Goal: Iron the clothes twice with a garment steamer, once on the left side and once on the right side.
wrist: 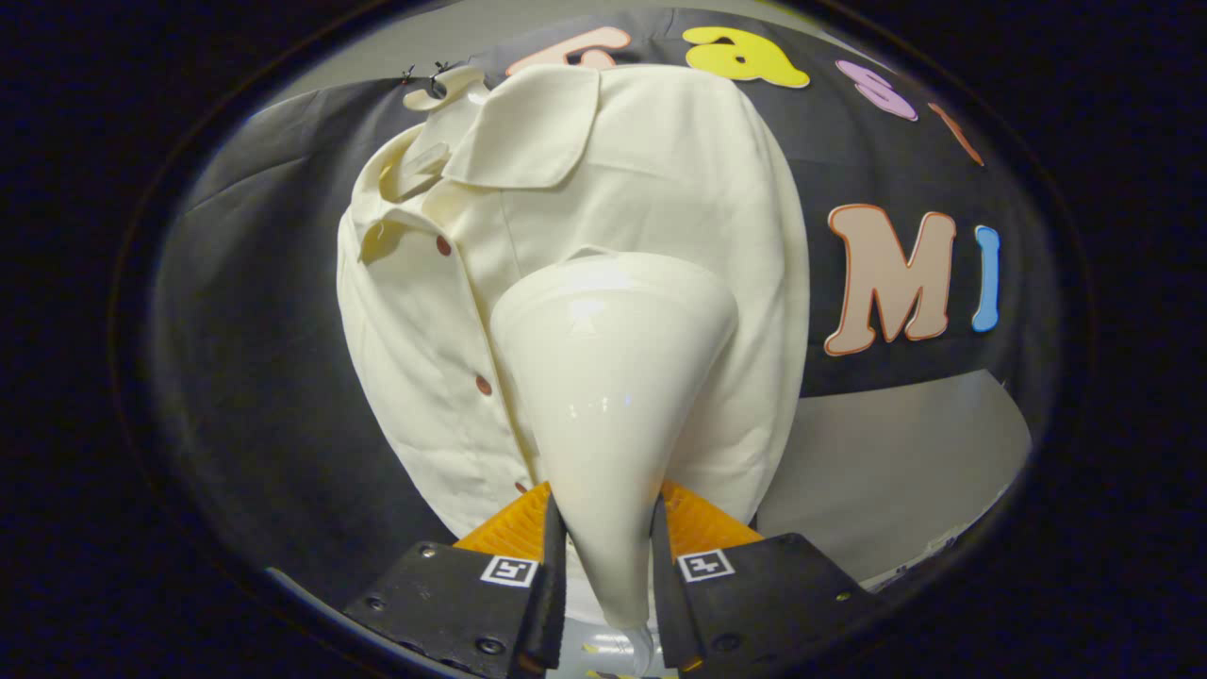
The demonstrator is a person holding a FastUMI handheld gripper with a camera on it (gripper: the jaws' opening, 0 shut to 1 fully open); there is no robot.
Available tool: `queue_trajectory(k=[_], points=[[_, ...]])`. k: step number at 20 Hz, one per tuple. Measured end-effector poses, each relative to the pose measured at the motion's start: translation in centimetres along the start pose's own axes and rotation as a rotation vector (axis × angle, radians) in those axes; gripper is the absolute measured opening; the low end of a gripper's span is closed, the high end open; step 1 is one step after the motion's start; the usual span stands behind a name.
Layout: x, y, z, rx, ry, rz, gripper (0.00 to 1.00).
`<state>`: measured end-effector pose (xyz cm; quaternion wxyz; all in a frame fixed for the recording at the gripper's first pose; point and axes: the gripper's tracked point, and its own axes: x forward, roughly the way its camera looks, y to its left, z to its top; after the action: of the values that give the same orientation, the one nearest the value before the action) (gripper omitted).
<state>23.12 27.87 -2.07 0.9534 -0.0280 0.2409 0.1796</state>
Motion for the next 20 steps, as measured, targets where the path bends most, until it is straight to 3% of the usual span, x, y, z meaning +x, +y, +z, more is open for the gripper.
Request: queue_trajectory(k=[10, 20], points=[[2.8, -1.3, -5.5, 0.049, 0.111, 0.002, 0.40], [6.5, -3.0, -14.2, 0.111, 0.234, -0.040, 0.40]])
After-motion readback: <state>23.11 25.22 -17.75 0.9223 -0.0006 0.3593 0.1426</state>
